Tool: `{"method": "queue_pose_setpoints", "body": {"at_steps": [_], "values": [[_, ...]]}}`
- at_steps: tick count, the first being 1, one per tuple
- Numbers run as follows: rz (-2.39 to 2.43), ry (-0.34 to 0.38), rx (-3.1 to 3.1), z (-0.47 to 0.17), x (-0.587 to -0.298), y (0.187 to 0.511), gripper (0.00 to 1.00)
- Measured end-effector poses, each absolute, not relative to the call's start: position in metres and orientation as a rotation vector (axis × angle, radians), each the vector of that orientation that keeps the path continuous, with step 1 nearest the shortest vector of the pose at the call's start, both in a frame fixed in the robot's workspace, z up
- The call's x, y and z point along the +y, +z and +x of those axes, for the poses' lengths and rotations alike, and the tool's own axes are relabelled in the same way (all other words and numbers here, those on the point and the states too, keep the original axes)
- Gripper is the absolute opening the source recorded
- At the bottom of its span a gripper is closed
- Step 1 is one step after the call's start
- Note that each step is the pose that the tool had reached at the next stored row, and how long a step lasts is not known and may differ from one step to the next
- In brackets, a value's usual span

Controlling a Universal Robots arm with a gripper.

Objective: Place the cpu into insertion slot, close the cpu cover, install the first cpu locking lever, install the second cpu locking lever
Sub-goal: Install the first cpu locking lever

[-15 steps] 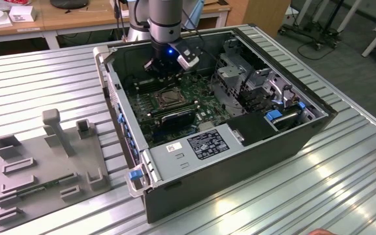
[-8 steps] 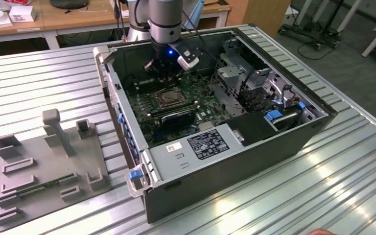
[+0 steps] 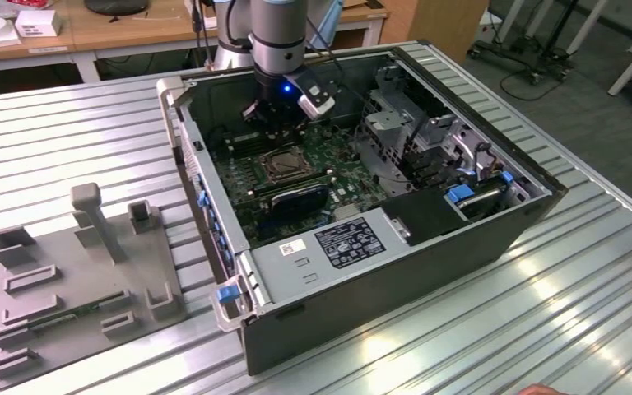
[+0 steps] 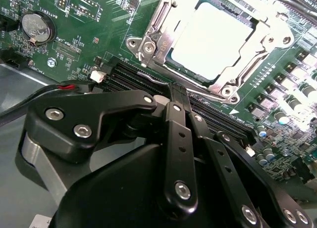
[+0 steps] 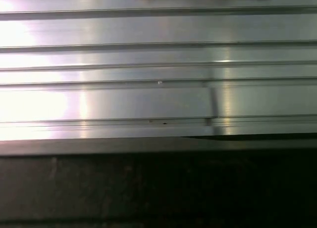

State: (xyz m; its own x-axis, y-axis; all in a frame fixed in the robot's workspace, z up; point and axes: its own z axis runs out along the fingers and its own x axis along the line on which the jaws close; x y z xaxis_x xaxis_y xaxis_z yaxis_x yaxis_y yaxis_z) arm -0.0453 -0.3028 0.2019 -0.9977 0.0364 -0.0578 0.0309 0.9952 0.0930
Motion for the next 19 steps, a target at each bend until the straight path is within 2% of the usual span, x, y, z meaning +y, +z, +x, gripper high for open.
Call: {"method": "queue_pose_setpoints", "body": {"at_steps": [19], "values": [[0.086, 0.141, 3.077, -0.0441, -0.3026, 0.2001, 0.10]]}}
